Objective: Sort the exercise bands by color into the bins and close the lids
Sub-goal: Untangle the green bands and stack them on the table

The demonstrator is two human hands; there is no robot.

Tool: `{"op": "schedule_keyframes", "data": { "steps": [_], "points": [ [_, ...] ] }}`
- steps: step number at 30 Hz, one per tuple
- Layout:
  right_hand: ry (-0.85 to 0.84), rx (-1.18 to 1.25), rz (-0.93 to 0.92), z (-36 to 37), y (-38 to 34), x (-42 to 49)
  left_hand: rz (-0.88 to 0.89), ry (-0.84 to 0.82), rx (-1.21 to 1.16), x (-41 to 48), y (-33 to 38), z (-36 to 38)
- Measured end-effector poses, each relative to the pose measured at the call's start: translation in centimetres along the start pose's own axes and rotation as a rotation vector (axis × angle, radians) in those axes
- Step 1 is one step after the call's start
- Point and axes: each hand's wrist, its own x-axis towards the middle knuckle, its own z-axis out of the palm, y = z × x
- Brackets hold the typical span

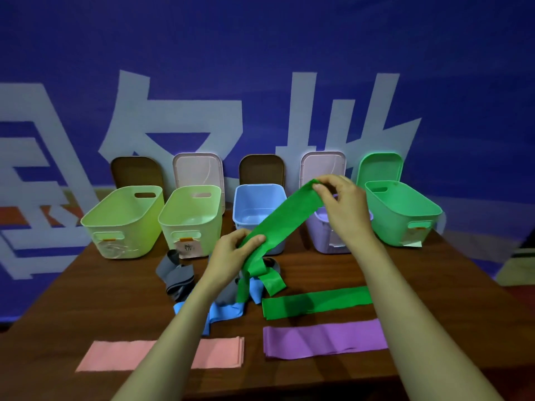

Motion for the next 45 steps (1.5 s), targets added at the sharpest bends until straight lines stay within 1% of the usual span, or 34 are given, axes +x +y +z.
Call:
{"op": "schedule_keyframes", "data": {
  "steps": [3,6,8,12,15,16,19,20,22,24,26,28,30,34,37,41,45],
  "points": [
    [0.021,-0.021,0.085,0.0,1.9,-1.0,-0.048,-0.022,0.064,-0.8,-0.7,-0.5],
    [0.012,-0.075,0.164,-0.1,3.9,-2.0,-0.093,-0.016,0.018,-1.6,-0.9,-0.7],
    [0.016,-0.111,0.229,-0.4,5.1,-2.6,-0.117,-0.061,-0.013,-2.0,-1.1,-0.9],
    [0.028,-0.145,0.351,-0.9,7.8,-3.5,-0.191,-0.182,0.038,-2.0,-1.8,-1.4],
    [0.010,-0.169,0.431,-0.9,10.1,-4.6,-0.280,-0.226,-0.025,-2.1,-2.7,-1.3],
    [-0.004,-0.179,0.454,-0.8,10.9,-5.1,-0.312,-0.197,-0.072,-2.2,-3.0,-1.0],
    [-0.020,-0.173,0.523,-0.4,12.9,-6.5,-0.414,0.032,-0.229,-2.0,-4.2,0.5],
    [-0.009,-0.161,0.548,-0.3,13.2,-7.0,-0.452,0.084,-0.300,-1.9,-4.5,1.0],
    [0.026,-0.159,0.568,-0.4,13.9,-7.7,-0.518,0.136,-0.405,-1.8,-5.3,2.0],
    [0.026,-0.192,0.562,-0.6,14.7,-8.1,-0.572,0.173,-0.418,-1.5,-6.2,2.8],
    [-0.021,-0.229,0.558,-0.7,15.6,-8.3,-0.610,0.182,-0.373,-1.1,-6.9,3.5],
    [-0.077,-0.257,0.569,-0.8,16.6,-8.4,-0.641,0.157,-0.291,-1.0,-7.5,4.3],
    [-0.093,-0.286,0.587,-0.7,17.4,-8.6,-0.650,0.126,-0.168,-1.0,-8.0,5.2],
    [-0.082,-0.345,0.622,-0.7,18.4,-8.9,-0.625,0.101,0.062,-1.7,-8.6,6.8],
    [-0.109,-0.382,0.659,-0.9,19.3,-9.6,-0.631,0.064,0.134,-2.2,-8.9,7.5],
    [-0.135,-0.420,0.711,-1.1,20.9,-10.9,-0.572,0.011,0.301,-2.2,-9.2,8.4],
    [-0.200,-0.484,0.772,-0.9,22.1,-12.0,-0.541,-0.037,0.427,-2.3,-9.7,8.8]
  ]
}}
